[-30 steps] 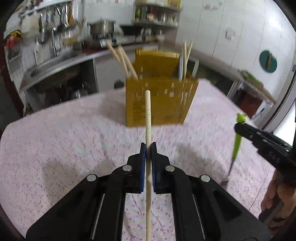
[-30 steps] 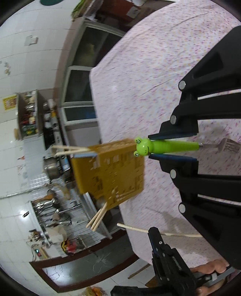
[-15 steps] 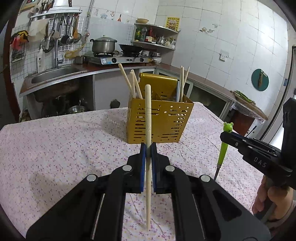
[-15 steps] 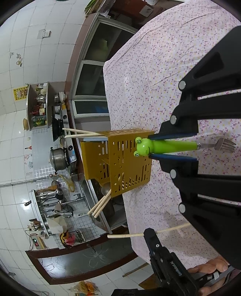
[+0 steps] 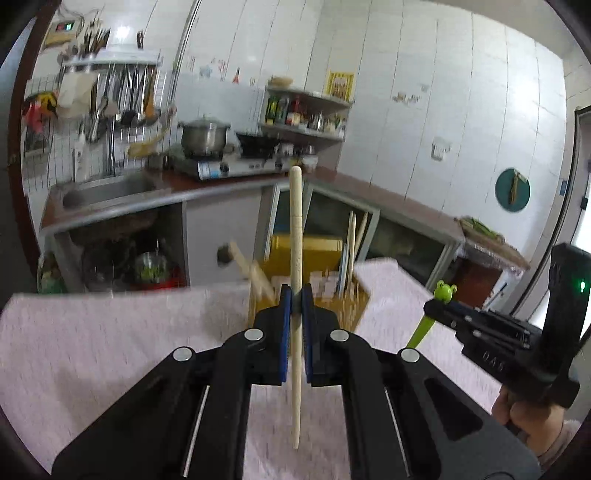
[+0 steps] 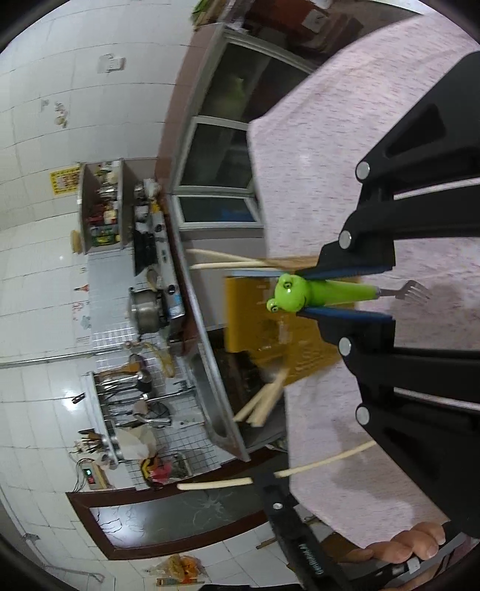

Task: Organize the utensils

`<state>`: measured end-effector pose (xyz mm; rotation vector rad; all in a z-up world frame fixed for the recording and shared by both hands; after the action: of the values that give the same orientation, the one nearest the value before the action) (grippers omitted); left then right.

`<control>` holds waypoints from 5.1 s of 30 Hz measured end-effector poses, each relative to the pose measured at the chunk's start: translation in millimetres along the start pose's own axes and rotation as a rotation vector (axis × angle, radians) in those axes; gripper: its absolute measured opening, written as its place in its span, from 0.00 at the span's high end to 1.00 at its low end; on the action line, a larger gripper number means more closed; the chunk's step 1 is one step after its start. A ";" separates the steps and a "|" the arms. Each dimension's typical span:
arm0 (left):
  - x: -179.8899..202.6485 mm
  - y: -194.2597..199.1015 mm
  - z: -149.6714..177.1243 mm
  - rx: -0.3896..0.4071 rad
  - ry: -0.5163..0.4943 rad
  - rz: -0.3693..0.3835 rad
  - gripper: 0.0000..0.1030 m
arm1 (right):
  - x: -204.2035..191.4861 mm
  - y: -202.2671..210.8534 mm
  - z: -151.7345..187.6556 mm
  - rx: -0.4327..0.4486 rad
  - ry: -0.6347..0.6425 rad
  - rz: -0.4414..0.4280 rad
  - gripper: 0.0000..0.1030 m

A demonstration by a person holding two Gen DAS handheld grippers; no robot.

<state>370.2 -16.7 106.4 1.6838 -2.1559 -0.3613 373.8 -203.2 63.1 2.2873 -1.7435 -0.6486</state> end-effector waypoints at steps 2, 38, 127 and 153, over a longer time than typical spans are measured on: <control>4.8 -0.3 -25.7 0.061 0.004 0.011 0.96 | -2.4 2.9 -27.3 0.042 0.017 0.000 0.85; -5.2 -110.7 -15.2 0.082 -0.041 -0.041 0.62 | 25.7 -117.9 -27.2 -0.068 0.023 -0.051 0.50; -7.8 141.3 204.7 0.235 -0.049 -0.355 0.05 | -30.5 153.4 171.7 0.301 0.111 0.187 0.04; -7.2 143.4 203.6 0.238 -0.055 -0.355 0.05 | -29.8 153.5 171.8 0.302 0.113 0.186 0.04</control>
<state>156.2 19.8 -15.8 2.2221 -1.9966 -0.2551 156.8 -200.4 -19.9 2.2517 -2.0853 -0.2298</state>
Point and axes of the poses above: each gripper's, at about its wrist camera, not at the fingertips, and y roughly against the way its jaws point, x to its right, z to its underside, the point moved 6 cm from there along -y, roughly the way its jaws point, and after that the axes turned 6 degrees about -z, right-handed, at the moved point
